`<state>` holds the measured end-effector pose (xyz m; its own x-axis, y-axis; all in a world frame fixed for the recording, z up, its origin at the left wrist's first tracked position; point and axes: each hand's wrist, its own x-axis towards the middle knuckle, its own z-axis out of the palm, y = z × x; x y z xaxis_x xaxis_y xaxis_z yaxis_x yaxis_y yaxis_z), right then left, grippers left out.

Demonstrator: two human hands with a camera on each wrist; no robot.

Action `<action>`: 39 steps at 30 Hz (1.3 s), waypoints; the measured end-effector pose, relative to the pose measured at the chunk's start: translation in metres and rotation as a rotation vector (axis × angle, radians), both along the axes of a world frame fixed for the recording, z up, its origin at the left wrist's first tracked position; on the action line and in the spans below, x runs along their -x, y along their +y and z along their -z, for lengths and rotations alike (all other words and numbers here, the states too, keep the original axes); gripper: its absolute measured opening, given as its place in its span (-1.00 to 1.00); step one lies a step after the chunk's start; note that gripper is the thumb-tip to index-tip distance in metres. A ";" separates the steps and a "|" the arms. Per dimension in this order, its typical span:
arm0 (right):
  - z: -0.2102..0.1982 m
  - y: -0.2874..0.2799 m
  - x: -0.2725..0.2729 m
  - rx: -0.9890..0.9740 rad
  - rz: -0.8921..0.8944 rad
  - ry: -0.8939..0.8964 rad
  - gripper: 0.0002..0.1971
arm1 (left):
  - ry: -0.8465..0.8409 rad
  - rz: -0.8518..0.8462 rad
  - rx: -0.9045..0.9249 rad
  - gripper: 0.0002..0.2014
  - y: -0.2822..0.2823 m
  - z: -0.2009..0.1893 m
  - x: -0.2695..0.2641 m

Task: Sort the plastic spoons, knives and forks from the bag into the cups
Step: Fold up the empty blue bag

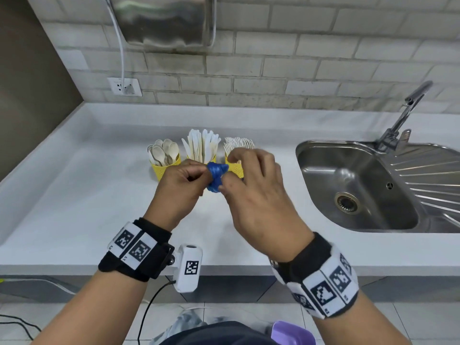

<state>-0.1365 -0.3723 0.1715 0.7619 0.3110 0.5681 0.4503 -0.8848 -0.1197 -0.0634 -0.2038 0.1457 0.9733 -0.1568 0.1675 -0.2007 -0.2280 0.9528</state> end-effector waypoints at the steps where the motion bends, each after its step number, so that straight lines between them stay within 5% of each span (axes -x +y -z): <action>1: -0.009 -0.003 -0.003 -0.004 -0.005 -0.003 -0.98 | 0.031 0.085 0.005 -0.72 -0.002 0.000 0.002; 7: -0.032 -0.023 -0.044 -0.373 -0.161 0.137 -0.76 | 0.152 0.401 0.336 -0.71 -0.010 -0.014 0.015; 14: 0.007 -0.022 -0.046 -0.596 -0.091 0.549 -0.72 | 0.192 0.325 0.599 -0.75 -0.017 -0.028 0.018; 17: 0.012 -0.015 -0.030 -0.550 -0.086 0.563 -0.73 | 0.014 0.183 0.315 -0.62 -0.012 -0.019 0.011; 20: 0.014 -0.010 -0.019 -0.414 -0.108 0.392 -0.80 | -0.164 0.044 -0.011 -0.76 -0.011 -0.007 0.009; 26: 0.014 -0.004 -0.017 -0.321 -0.059 0.119 -0.83 | -0.136 0.049 -0.006 -0.77 -0.020 -0.011 0.016; 34: 0.019 0.012 -0.026 -0.868 -0.138 0.289 -0.90 | -0.021 0.139 0.132 -0.67 -0.031 -0.019 0.024; 39: 0.024 0.011 -0.030 -0.976 -0.028 0.296 -0.81 | -0.066 0.180 -0.045 -0.71 -0.029 -0.017 0.023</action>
<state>-0.1064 -0.3614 0.1478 0.9126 -0.1673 0.3731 0.3045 -0.3309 -0.8932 -0.0867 -0.2326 0.1631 0.9162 -0.3359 0.2186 -0.3035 -0.2252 0.9258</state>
